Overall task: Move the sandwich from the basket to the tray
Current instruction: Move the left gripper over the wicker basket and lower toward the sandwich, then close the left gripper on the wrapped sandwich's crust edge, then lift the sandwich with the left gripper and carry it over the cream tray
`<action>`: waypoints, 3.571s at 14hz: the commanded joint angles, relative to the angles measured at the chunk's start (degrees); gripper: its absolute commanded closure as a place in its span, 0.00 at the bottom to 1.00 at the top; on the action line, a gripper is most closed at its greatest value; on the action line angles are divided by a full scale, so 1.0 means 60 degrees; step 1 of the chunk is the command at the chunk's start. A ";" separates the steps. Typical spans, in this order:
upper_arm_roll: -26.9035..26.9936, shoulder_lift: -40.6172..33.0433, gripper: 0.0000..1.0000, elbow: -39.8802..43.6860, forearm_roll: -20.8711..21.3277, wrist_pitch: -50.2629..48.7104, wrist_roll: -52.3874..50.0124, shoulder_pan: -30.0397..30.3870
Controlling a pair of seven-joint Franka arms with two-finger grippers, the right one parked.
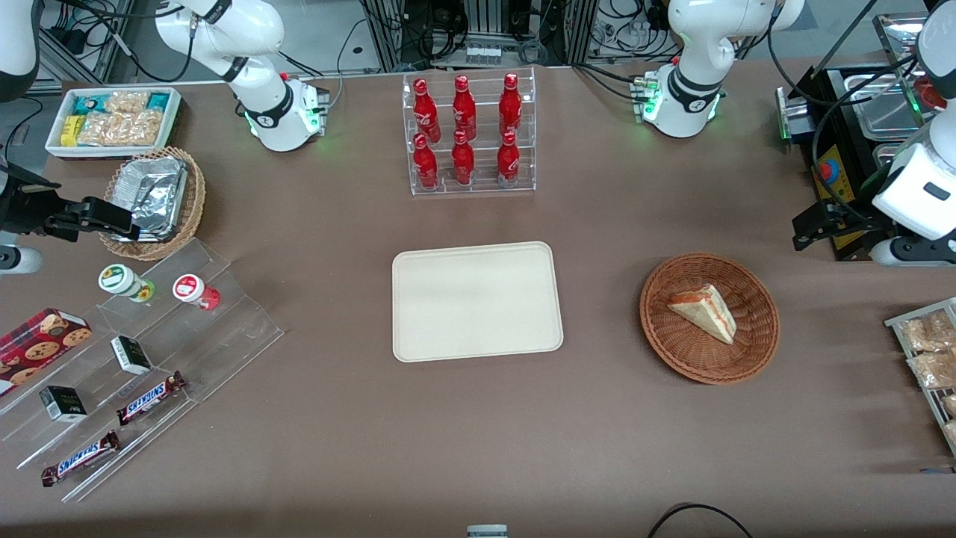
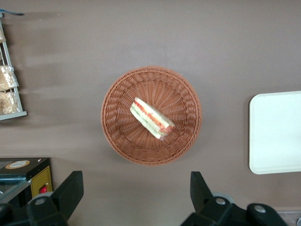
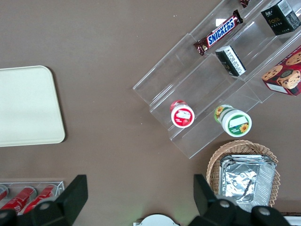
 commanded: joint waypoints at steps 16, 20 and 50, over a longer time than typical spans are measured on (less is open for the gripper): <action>-0.0297 -0.0402 0.00 -0.5492 0.0402 0.6074 -0.5224 0.0009; -0.0502 0.0050 0.00 -0.6404 0.0402 0.8011 -0.7559 -0.0006; -0.1555 0.0681 1.00 -0.3687 0.0578 0.4213 -0.8208 -0.0400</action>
